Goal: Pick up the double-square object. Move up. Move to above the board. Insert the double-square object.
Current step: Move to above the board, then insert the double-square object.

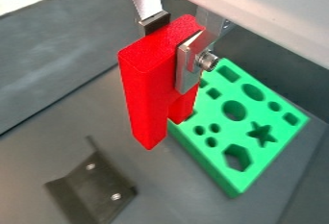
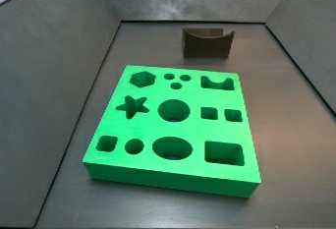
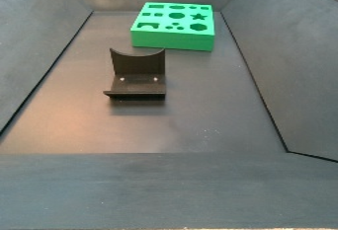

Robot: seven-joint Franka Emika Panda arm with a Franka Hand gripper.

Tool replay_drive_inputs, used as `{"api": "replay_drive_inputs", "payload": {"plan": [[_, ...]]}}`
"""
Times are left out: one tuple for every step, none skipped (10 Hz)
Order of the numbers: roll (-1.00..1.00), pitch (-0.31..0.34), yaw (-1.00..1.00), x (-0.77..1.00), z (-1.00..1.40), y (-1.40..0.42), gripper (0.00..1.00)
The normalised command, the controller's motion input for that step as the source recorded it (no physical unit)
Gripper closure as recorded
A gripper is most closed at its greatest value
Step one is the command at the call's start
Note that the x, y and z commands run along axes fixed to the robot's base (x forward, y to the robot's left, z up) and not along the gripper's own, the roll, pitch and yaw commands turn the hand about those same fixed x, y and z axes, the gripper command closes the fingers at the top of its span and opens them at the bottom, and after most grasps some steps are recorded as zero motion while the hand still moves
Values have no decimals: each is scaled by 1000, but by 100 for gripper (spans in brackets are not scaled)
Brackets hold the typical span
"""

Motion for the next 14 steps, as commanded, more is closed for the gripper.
{"api": "replay_drive_inputs", "payload": {"plan": [[113,106,-82,-321,65,-1000,100],[77,41,-35,-328,77,-1000,100],[48,12,-1,-337,75,-1000,100],[32,12,1,-337,78,-1000,100],[3,10,4,-340,88,-1000,100],[1,7,4,-290,79,-832,100],[0,7,4,-171,64,-463,100],[-11,12,6,-114,50,-310,100],[0,-4,0,0,0,0,100],[30,-20,0,-63,-46,-63,100],[127,0,-231,-46,-177,-146,100],[133,51,-877,-31,-169,-211,100],[84,20,-974,0,-131,-109,100],[0,0,-977,0,0,-171,100]]}}
